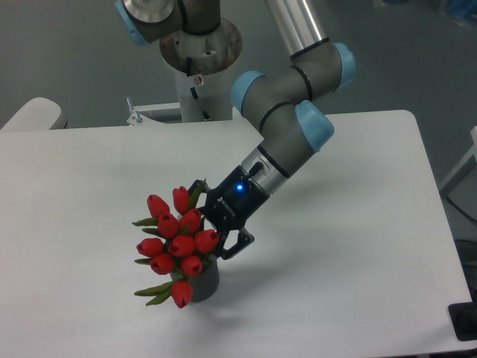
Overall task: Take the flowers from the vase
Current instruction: 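Close the gripper around the tulip stems just above the vase rim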
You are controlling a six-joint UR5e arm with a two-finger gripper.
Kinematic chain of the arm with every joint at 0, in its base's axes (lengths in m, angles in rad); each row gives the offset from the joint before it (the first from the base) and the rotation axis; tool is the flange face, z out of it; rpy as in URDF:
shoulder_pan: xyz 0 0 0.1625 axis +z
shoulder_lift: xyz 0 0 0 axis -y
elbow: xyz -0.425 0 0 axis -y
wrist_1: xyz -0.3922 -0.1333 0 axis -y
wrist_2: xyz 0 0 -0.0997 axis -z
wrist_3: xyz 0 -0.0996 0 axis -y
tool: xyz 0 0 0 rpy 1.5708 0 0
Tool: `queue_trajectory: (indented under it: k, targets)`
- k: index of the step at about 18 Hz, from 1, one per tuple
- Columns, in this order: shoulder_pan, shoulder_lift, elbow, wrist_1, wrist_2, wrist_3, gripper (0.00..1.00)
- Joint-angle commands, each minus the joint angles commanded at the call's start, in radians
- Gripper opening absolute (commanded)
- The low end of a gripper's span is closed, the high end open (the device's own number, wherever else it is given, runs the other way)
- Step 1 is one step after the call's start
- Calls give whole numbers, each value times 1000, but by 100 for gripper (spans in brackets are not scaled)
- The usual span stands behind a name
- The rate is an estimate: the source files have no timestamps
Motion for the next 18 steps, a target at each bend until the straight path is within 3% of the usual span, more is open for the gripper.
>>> queue_trajectory:
  k: [5,18]
  targets:
    - [2,0,-2,0,-2,-2,41]
    - [28,21,-12,0,-57,-23,39]
